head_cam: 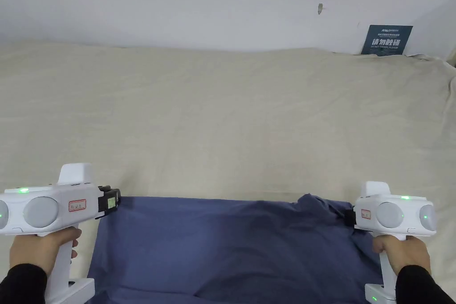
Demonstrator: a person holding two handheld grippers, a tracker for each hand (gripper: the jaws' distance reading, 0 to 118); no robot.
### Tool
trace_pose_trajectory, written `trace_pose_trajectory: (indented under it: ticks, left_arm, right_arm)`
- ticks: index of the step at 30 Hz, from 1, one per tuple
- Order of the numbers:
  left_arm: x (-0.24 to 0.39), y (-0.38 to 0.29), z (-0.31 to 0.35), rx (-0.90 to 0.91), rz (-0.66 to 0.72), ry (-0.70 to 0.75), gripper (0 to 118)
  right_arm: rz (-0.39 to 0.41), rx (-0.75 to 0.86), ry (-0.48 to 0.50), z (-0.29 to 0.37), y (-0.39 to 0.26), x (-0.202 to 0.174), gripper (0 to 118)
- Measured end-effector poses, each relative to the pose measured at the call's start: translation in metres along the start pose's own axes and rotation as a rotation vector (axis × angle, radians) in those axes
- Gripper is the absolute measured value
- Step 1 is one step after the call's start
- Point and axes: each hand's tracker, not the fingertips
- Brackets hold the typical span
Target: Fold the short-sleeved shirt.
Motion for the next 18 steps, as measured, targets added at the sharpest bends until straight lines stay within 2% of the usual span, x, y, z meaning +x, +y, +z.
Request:
trace_pose_trajectory:
  ticks: [6,11,18]
  left_arm:
    - [0.001,-0.011,0.016,0.015,0.025,0.021,2]
    - [0.002,-0.024,0.046,0.036,0.043,0.036,2]
    - [-0.004,-0.060,0.095,0.055,0.073,0.042,2]
  right_arm:
    - [-0.007,0.119,0.066,0.056,-0.007,0.022,5]
    - [-0.025,0.213,0.147,0.134,-0.033,0.026,5]
    - [-0.041,0.252,0.251,0.202,-0.089,0.045,5]
